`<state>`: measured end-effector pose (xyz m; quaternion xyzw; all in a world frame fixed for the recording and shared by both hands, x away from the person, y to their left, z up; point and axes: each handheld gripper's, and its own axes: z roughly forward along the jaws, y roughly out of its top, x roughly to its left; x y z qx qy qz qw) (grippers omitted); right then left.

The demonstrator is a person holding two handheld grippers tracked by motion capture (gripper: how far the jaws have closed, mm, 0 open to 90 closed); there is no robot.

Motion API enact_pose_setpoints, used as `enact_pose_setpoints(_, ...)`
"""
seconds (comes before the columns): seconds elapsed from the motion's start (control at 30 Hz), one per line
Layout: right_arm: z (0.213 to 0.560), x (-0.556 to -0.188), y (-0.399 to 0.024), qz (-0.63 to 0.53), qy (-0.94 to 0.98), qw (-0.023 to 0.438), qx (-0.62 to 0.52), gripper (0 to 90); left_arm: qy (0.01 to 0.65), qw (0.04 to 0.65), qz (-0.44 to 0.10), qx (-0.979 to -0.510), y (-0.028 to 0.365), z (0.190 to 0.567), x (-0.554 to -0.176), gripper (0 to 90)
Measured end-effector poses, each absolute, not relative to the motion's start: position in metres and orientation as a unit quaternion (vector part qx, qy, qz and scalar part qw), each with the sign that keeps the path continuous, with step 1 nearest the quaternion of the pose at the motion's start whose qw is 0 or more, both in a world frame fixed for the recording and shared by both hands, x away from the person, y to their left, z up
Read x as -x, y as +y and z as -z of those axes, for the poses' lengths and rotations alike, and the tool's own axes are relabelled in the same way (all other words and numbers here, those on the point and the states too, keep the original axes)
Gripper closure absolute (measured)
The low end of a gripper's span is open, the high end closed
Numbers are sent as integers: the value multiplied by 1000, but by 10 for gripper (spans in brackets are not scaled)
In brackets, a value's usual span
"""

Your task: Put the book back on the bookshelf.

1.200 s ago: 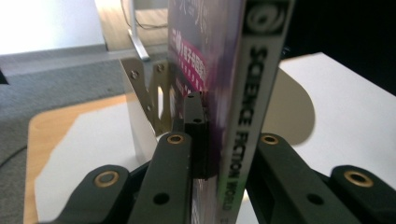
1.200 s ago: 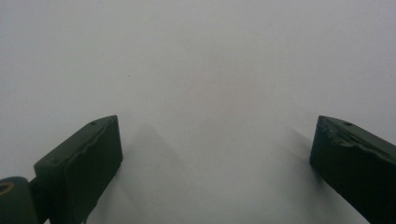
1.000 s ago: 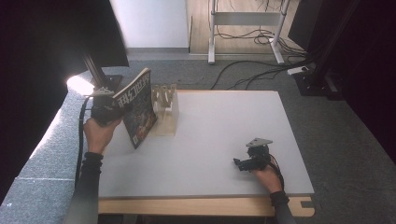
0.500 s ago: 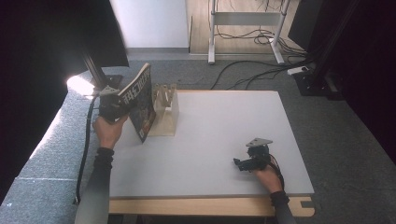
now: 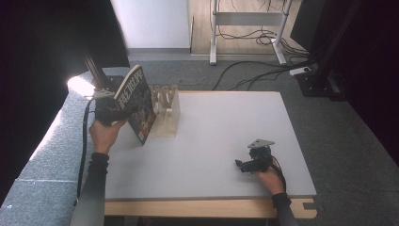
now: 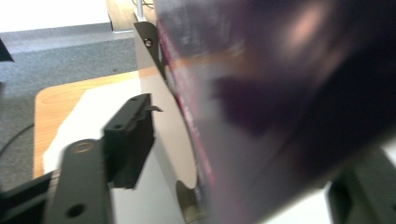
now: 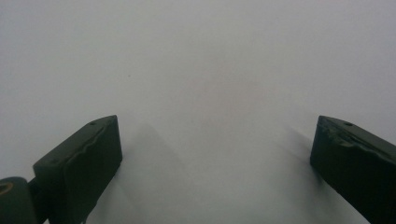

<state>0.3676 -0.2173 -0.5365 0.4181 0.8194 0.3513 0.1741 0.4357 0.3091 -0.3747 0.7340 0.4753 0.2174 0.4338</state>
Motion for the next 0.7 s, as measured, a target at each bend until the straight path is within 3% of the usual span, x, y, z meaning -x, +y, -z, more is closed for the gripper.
enact_pose_setpoints(0.13, 536, -368, -217, -351, 819, 174, -418, 15, 472, 431, -225, -735, 311, 372, -431, 142)
enact_pose_setpoints(0.7, 536, -368, -217, -351, 819, 174, -419, 15, 443, 430, -215, -756, 326, 365, -389, 0)
